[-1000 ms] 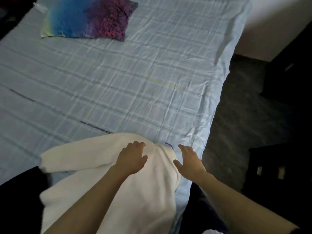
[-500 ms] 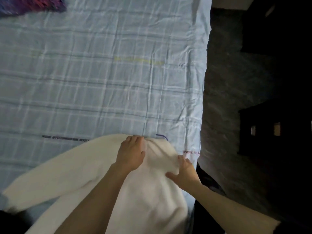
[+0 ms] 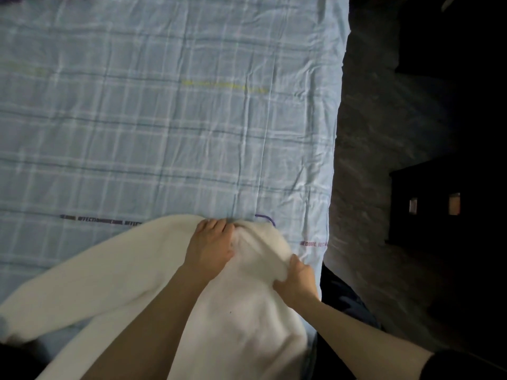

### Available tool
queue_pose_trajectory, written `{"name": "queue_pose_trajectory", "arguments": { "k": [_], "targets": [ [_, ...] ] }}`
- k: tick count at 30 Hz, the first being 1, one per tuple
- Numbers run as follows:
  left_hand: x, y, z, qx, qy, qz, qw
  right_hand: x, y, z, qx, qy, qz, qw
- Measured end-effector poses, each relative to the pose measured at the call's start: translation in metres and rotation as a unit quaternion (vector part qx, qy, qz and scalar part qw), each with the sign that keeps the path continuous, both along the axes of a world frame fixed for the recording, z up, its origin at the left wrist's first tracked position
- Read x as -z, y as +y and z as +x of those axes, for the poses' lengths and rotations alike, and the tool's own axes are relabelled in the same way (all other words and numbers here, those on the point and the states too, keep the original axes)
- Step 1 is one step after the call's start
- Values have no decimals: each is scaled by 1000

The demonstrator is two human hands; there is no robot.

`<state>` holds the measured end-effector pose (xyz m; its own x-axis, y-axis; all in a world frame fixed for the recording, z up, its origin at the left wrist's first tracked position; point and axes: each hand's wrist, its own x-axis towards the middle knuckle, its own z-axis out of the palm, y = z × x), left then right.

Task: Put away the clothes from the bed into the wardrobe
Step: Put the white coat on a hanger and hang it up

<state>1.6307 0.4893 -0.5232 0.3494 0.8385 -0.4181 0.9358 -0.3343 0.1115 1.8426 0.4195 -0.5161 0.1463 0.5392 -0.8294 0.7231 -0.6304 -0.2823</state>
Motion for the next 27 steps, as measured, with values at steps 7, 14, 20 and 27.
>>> {"name": "queue_pose_trajectory", "arguments": {
  "k": [7, 14, 20, 27],
  "targets": [
    [10, -4, -10, 27, -14, 45, 999, 2, -6, -1, 16, 17, 25, 999],
    [7, -4, -17, 33, -7, 64, 997, -2, 3, 7, 13, 50, 56, 997],
    [-10, 1, -19, 31, -3, 132, 991, -21, 24, 14, 12, 57, 102, 993],
    [-94, 31, -68, -10, -21, 330, 944, -86, 88, -7, -50, 113, 294, 948]
  ]
}}
